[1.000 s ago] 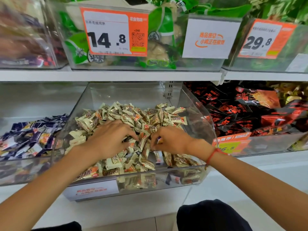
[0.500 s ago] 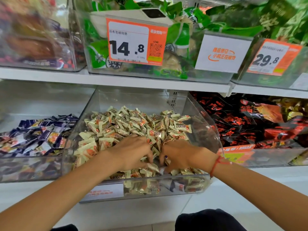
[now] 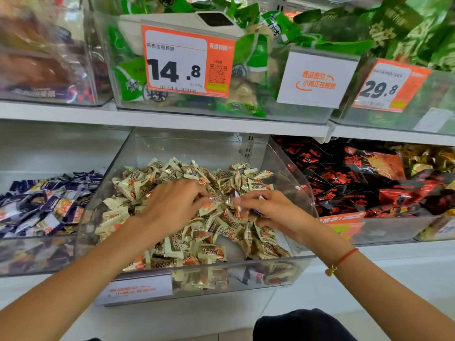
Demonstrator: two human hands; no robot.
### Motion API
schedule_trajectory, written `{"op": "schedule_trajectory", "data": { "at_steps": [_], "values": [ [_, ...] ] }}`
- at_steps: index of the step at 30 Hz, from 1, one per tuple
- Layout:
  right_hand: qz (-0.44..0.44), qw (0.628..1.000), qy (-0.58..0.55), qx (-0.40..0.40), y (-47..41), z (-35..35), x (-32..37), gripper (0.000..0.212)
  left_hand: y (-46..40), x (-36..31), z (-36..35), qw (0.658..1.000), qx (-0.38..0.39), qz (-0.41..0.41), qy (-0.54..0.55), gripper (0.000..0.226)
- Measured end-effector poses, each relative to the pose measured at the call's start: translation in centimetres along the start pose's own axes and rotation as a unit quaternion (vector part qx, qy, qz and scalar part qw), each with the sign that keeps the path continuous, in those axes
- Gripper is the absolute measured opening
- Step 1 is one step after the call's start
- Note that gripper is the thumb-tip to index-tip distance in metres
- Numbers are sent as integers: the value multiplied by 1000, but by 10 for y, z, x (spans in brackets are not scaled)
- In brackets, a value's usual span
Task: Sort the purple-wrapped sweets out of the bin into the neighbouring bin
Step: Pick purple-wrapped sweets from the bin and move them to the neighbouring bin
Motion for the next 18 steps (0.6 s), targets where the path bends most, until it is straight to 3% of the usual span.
{"op": "schedule_trajectory", "data": {
  "at_steps": [2, 4, 7, 10, 12, 14, 18],
  "values": [
    [-32, 984, -172, 36, 1, -7, 0, 23, 1, 6, 1, 999, 3, 26, -40, 21],
    [-56, 948, -306, 65, 1, -14, 0, 40, 4, 7, 3, 996, -8, 36, -82, 20],
    [-68, 914, -390, 91, 2, -19, -2, 48, 9, -2, 5, 997, -41, 5, -71, 24],
    [-64, 893, -428, 120, 4, -17, -3, 36, 17, -11, 5, 999, -29, -9, 20, 22],
    [-52, 892, -427, 138, 6, -14, 1, 30, 20, -16, 4, 999, -14, -23, 45, 21],
    [-38, 915, -381, 127, 8, -10, 4, 23, 21, -23, 2, 996, 23, -49, 71, 22],
    [23, 991, -123, 39, 7, -1, 7, 12, 14, -46, -19, 970, 186, -116, 103, 26]
  ]
}}
Point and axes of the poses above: each hand's wrist, its own y-axis away from the middle knuckle, its own z-axis out of the back of the hand, x = y × z, the point moved 6 cm from there along -y, towards the middle knuckle, and after that the axes turned 7 degrees about -z, right-handed, at the moved point
